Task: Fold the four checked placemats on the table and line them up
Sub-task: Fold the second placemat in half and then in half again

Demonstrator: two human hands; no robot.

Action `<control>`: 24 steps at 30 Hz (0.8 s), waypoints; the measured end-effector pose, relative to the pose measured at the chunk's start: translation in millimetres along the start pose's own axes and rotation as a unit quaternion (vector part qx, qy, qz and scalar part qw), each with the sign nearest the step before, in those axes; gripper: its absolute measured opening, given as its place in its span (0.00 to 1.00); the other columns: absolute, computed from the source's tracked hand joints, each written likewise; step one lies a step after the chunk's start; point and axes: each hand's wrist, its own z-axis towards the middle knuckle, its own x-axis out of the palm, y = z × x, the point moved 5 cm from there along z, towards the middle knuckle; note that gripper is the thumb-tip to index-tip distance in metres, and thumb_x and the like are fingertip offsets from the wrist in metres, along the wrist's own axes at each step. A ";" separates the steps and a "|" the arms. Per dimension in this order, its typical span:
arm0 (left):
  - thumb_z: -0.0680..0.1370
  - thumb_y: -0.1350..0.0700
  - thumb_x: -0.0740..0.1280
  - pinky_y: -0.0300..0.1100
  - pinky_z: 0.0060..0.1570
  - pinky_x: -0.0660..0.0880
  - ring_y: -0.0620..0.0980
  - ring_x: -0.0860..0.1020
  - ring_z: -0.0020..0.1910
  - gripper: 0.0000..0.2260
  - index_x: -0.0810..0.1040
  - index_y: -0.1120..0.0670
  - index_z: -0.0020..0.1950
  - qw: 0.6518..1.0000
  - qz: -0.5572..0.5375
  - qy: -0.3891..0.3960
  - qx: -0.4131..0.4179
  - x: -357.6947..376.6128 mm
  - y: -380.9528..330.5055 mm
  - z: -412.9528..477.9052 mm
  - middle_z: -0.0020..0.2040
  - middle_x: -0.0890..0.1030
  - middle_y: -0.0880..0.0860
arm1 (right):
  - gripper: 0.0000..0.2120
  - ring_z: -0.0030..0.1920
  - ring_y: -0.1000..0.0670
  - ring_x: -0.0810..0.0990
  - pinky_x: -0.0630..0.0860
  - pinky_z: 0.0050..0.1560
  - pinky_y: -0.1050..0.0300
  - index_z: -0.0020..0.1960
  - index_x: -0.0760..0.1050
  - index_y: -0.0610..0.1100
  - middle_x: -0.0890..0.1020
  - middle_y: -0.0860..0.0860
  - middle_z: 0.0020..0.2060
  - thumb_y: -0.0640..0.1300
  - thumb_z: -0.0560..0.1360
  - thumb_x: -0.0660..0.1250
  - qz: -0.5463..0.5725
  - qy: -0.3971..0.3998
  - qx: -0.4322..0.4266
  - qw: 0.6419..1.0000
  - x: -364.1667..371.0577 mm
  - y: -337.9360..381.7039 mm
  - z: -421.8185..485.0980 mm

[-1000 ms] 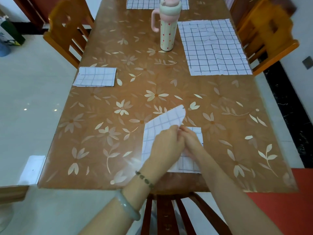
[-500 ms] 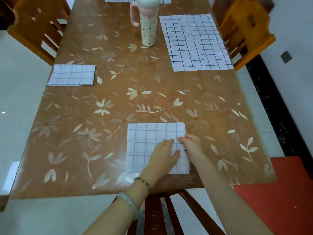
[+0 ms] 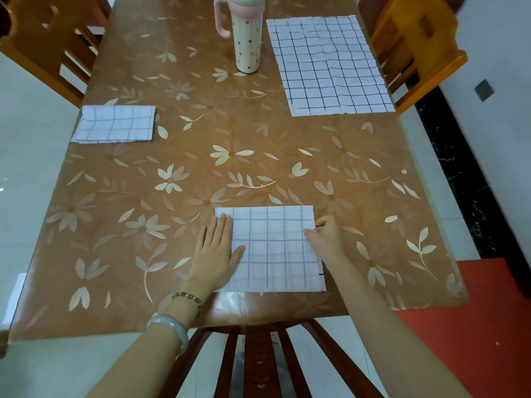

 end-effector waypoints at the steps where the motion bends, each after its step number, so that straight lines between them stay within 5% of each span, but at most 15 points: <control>1: 0.79 0.36 0.38 0.49 0.75 0.41 0.54 0.50 0.77 0.36 0.52 0.61 0.77 1.000 0.006 0.005 -0.006 1.7 -0.3 0.1 0.78 0.55 0.57 | 0.10 0.34 0.53 0.72 0.68 0.32 0.59 0.50 0.66 0.42 0.74 0.49 0.38 0.36 0.73 0.66 0.002 -0.002 0.006 1.000 0.4 -0.7 0.7; 6: 0.81 0.39 0.42 0.53 0.73 0.48 0.58 0.61 0.75 0.34 0.57 0.64 0.75 0.999 0.042 0.009 -0.013 5.4 -0.2 1.2 0.75 0.63 0.60 | 0.10 0.39 0.49 0.72 0.67 0.33 0.61 0.47 0.69 0.40 0.73 0.48 0.41 0.36 0.70 0.68 -0.092 -0.066 -0.051 0.992 -2.1 2.1 -1.7; 9: 0.81 0.39 0.42 0.54 0.73 0.49 0.57 0.58 0.76 0.33 0.56 0.63 0.76 0.998 0.054 -0.001 -0.006 7.6 -0.1 1.0 0.76 0.62 0.60 | 0.11 0.48 0.46 0.73 0.72 0.47 0.54 0.48 0.74 0.42 0.74 0.46 0.48 0.37 0.68 0.71 -0.264 -0.167 -0.227 0.922 6.2 20.2 -9.1; 11: 0.81 0.39 0.43 0.54 0.73 0.48 0.57 0.58 0.76 0.33 0.57 0.63 0.76 0.998 0.057 -0.008 -0.006 9.5 0.3 0.9 0.76 0.62 0.60 | 0.13 0.57 0.41 0.74 0.71 0.59 0.45 0.54 0.77 0.40 0.76 0.42 0.57 0.33 0.70 0.67 -0.272 -0.126 -0.331 0.895 36.9 36.7 -17.8; 13: 0.81 0.39 0.43 0.55 0.73 0.50 0.58 0.61 0.75 0.33 0.59 0.63 0.76 0.999 0.053 -0.005 -0.009 10.5 -0.1 0.7 0.75 0.63 0.60 | 0.19 0.69 0.39 0.67 0.60 0.70 0.43 0.65 0.72 0.37 0.70 0.39 0.68 0.33 0.75 0.60 -0.278 0.000 -0.385 0.880 78.4 45.2 -26.3; 17: 0.81 0.39 0.42 0.58 0.71 0.54 0.58 0.63 0.74 0.34 0.63 0.63 0.74 0.999 0.048 -0.017 -0.015 10.8 -1.3 0.9 0.74 0.65 0.60 | 0.25 0.77 0.45 0.48 0.42 0.75 0.50 0.77 0.50 0.38 0.52 0.43 0.77 0.43 0.82 0.50 -0.403 0.082 -0.395 0.822 124.8 37.6 -23.5; 21: 0.80 0.40 0.47 0.58 0.72 0.52 0.56 0.61 0.75 0.33 0.61 0.62 0.75 0.998 0.060 -0.031 -0.015 13.1 -0.6 1.3 0.76 0.63 0.59 | 0.28 0.77 0.47 0.50 0.40 0.74 0.51 0.76 0.50 0.39 0.54 0.44 0.76 0.52 0.81 0.37 -0.453 0.052 -0.391 0.799 107.4 17.2 -3.1; 24: 0.80 0.39 0.49 0.58 0.73 0.49 0.53 0.57 0.76 0.33 0.58 0.61 0.77 0.997 0.063 -0.034 -0.019 13.5 0.6 0.0 0.77 0.60 0.57 | 0.28 0.76 0.46 0.54 0.48 0.75 0.48 0.76 0.54 0.39 0.58 0.44 0.75 0.54 0.82 0.40 -0.457 -0.001 -0.351 0.817 68.6 -3.8 16.7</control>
